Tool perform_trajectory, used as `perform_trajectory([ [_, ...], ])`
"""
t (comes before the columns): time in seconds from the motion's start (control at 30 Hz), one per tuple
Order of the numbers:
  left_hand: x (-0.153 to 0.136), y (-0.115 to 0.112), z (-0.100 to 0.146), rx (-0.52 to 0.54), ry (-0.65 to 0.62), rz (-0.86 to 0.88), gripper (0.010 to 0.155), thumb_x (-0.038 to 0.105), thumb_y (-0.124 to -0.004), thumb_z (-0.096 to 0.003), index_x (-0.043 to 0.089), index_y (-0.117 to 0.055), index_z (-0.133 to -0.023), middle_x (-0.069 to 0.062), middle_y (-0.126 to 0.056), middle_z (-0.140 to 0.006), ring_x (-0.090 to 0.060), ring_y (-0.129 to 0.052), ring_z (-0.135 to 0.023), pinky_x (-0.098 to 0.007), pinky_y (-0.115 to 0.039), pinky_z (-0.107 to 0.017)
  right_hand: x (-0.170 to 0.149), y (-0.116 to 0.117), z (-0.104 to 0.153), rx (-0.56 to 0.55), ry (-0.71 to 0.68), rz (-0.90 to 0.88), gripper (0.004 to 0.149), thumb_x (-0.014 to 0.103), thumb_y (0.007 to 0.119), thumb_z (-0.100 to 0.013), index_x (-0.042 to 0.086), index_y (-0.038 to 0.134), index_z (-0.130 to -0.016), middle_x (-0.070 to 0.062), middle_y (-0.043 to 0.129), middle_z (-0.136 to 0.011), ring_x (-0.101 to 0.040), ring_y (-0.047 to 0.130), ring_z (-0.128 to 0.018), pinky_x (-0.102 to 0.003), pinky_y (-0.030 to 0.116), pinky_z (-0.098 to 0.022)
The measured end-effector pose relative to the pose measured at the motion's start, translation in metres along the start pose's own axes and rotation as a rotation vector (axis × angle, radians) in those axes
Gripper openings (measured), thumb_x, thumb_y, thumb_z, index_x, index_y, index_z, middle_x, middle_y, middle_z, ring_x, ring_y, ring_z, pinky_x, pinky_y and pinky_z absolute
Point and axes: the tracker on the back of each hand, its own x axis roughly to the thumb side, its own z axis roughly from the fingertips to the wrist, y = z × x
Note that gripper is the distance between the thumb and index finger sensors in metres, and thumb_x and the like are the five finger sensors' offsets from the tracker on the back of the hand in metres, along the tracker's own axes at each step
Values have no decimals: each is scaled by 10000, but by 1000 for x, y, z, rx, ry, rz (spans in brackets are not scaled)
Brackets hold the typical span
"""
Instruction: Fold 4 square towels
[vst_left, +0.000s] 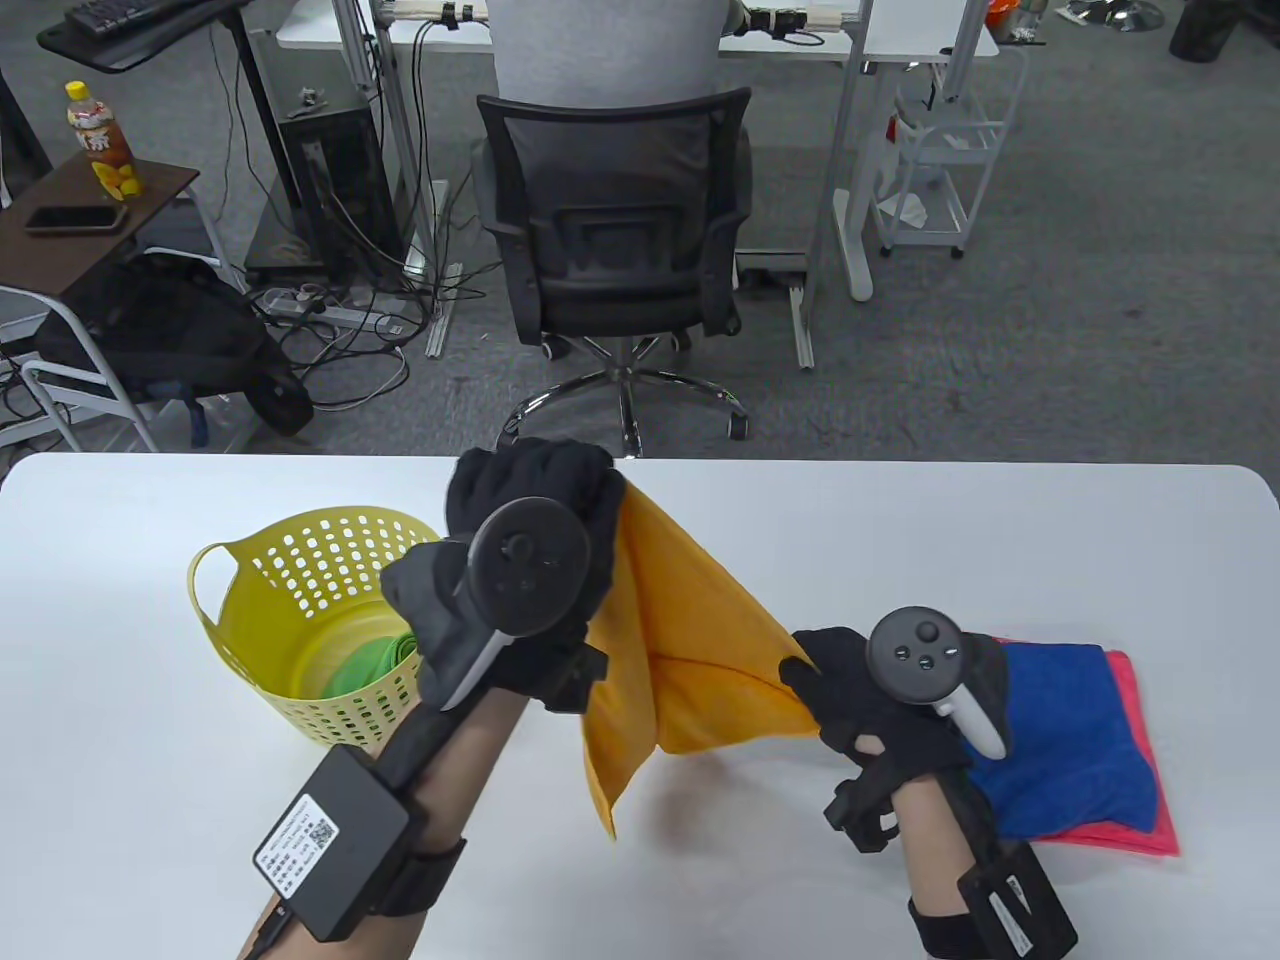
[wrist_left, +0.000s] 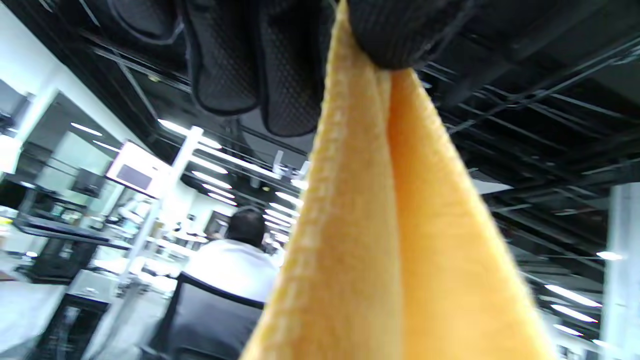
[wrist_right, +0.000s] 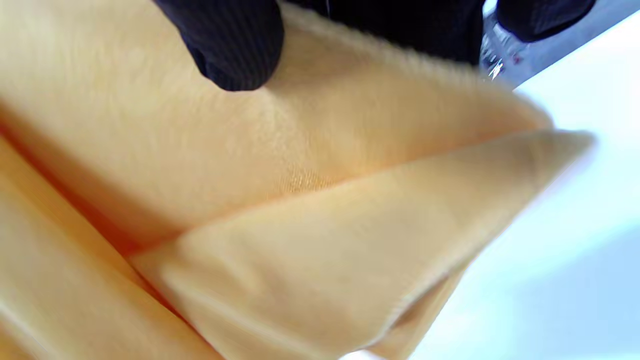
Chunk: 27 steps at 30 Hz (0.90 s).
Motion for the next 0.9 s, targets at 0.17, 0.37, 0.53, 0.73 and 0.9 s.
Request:
perform_trajectory([
  [0.17,-64,0,-3,-22,136,34,379,430,-748,-513,289,-891,-834,15,-961,-906,-312,-906,-943,-555,-599,-823,-10,-49,23,-35,-112,-119,419,241,843,-522,34,867,-886,-294,868,-916,-493,871,-753,-744,572,-603],
  [0.37,-97,-7,5,-108,176,183,383,422,-744,-509,299,-888,-841,11,-957,-914,-315,-905,-943,-556,-598,-822,3,-80,54,-87,-217,-76,437,124,760,-524,-22,774,-936,-267,941,-712,-351,935,-450,-665,666,-580],
  [0.53,-103,2,10,-69,160,137,382,425,-734,-507,316,-875,-846,23,-945,-926,-312,-902,-947,-556,-595,-824,31,-80,72,-192,-130,187,483,171,755,-527,-59,748,-951,-257,934,-660,-279,909,-350,-634,712,-556],
  [0.73,-124,16,13,-47,193,187,386,419,-744,-501,327,-882,-850,21,-940,-941,-312,-896,-955,-561,-589,-826,61,-86,90,-229,-169,244,439,242,828,-496,-33,889,-833,-235,965,-548,-287,911,-300,-624,729,-537],
  [0.9,-135,17,16,-125,150,256,395,379,-746,-502,313,-874,-869,10,-918,-972,-323,-871,-982,-577,-571,-832,79,-106,107,-250,-238,211,447,123,765,-513,-41,813,-926,-285,901,-726,-381,896,-486,-673,647,-590],
])
